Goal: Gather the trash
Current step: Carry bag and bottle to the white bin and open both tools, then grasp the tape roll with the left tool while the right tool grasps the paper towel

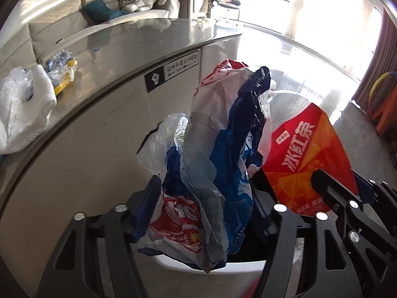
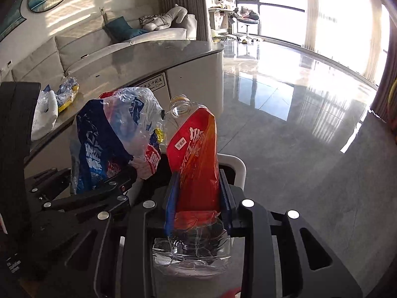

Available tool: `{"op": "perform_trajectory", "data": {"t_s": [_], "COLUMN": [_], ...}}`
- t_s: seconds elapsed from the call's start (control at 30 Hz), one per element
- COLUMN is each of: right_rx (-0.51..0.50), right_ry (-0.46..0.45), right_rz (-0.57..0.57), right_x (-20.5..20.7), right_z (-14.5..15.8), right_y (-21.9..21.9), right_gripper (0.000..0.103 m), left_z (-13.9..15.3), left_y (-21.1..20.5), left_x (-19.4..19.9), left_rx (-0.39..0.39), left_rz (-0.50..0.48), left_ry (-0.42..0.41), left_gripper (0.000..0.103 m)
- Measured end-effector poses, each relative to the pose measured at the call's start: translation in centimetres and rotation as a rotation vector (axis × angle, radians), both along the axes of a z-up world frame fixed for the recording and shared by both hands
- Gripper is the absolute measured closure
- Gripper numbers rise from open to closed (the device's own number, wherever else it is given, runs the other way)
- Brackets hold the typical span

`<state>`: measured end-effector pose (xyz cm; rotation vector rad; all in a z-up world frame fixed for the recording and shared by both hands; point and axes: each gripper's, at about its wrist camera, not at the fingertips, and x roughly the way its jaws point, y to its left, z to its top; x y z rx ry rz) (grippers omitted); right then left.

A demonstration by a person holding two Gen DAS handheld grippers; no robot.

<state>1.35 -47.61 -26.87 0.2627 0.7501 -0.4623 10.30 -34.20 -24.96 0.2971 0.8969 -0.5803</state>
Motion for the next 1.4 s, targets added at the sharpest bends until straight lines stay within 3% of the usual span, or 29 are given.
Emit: {"op": "perform_trajectory", "data": {"t_s": [0.03,0.07,0.13,0.2,0.33,0.47,0.83,1.17,1.4], "right_rx": [-0.002,0.002,0.041,0.047,-0.032,-0.055,-0.095,-0.142,-0.111], "right_ry": [0.012,0.021,0.019,0.029,0.036,0.007,-0.086,-0.208,-0.237], "right_rz": [-0.025,-0.054,-0.052,-0.042,-0.024,-0.038,-0.017,0.196,0.369], "right_x": [-0.1,-0.1,-0.7,-0.5,0.0,0.5,0.1,4.9,9.9], "right_z": [-0.2,-0.4,-1.0,-1.0,-0.2,1.1,5.5,10.9,12.0], "right_y": [-0.3,-0.8,-1.5,-1.4,0.1,-0.1,1.4,8.0,14.0], "right_gripper": [0.037,0.002,0.004,0.004,0.004,0.004,0.004,0.004,0.004], "left_z": [-0.5,-1.3,-2.3,-2.5,-2.1,-1.3,4.0,9.2,10.0], "left_y": [-0.1,-0.2,0.0,0.0,-0.7,0.0,2.3,12.4,21.3], "left_x": [0.8,1.5,2.6,2.6,1.7,1.7,1.3,3.0,6.6], "left_rx": [0.047,0.083,0.094,0.11,0.129,0.115,0.07,0.051,0.063], "left_rz": [0.042,0.053,0.01,0.011,0.0,0.007,0.033,0.228,0.405], "left_ry": [0.004,0.029,0.103,0.07,0.012,0.003,-0.099,-0.203,-0.209], "left_gripper": [0.005,0.005,0.005,0.005,0.005,0.005,0.005,0.005,0.005]}}
